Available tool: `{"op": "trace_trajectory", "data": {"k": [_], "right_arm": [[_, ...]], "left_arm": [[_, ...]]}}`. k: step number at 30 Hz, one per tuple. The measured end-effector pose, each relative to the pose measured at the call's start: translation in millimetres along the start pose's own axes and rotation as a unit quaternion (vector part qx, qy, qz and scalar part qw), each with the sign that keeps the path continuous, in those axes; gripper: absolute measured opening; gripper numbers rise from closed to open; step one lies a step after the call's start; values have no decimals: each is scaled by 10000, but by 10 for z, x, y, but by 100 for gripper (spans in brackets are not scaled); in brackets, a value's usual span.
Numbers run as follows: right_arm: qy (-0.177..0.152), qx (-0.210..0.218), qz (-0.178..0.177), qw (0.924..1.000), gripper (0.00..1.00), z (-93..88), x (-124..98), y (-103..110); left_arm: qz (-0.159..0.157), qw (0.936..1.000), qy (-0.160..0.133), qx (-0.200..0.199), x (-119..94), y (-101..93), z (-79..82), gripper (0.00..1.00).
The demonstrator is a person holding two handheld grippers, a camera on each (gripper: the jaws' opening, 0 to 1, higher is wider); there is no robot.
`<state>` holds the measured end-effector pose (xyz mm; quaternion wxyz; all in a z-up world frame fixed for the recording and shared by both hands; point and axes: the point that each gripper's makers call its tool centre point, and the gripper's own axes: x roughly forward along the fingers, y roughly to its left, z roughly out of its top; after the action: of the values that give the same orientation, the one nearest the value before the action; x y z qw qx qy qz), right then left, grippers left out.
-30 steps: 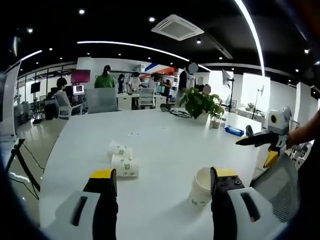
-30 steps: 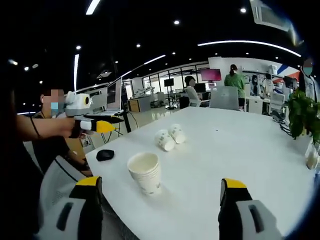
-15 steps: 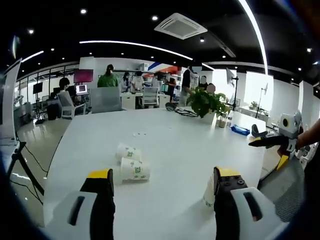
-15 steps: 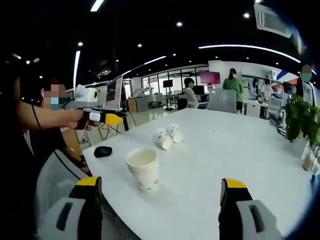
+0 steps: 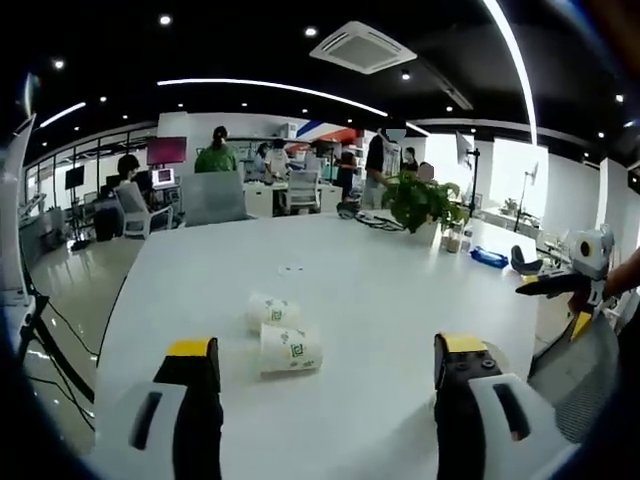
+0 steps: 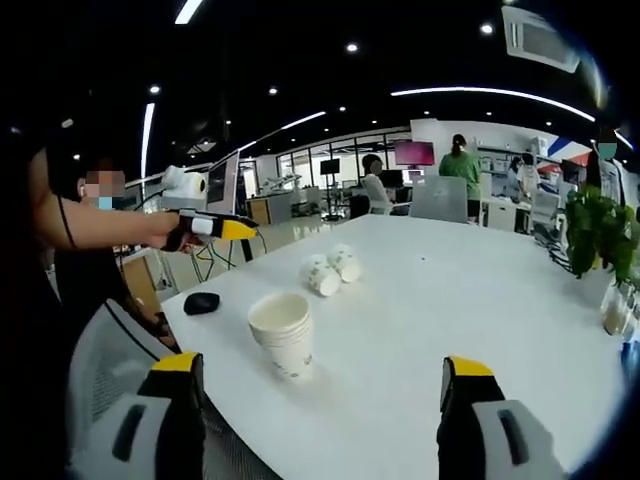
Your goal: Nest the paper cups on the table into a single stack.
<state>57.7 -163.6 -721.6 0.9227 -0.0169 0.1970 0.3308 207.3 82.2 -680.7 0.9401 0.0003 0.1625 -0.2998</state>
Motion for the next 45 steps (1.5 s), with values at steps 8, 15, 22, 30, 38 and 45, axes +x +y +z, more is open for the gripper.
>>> {"op": "trace_trajectory", "data": {"k": [8, 15, 22, 30, 38, 45], "right_arm": [[-2, 23, -46, 10000, 99, -7, -2, -24], [28, 26, -66, 10000, 99, -22, 0, -35], [36, 84, -79, 9999, 98, -30, 1, -54], [27, 188, -132, 9997, 98, -27, -3, -89], [72, 210, -139, 9997, 97, -41, 3, -88], [84, 311, -198, 9993, 95, -54, -1, -129]], "left_arm": [[-91, 9999, 96, 40, 154, 77, -17, 94], [-153, 9998, 156, 17, 280, 149, -25, 95], [-171, 9996, 230, -6, 369, 259, -64, 93], [-204, 9992, 317, -126, 477, 364, -157, 86], [-333, 9980, 483, -214, 587, 372, -215, 77], [-460, 9960, 672, -376, 768, 383, -322, 69]]}}
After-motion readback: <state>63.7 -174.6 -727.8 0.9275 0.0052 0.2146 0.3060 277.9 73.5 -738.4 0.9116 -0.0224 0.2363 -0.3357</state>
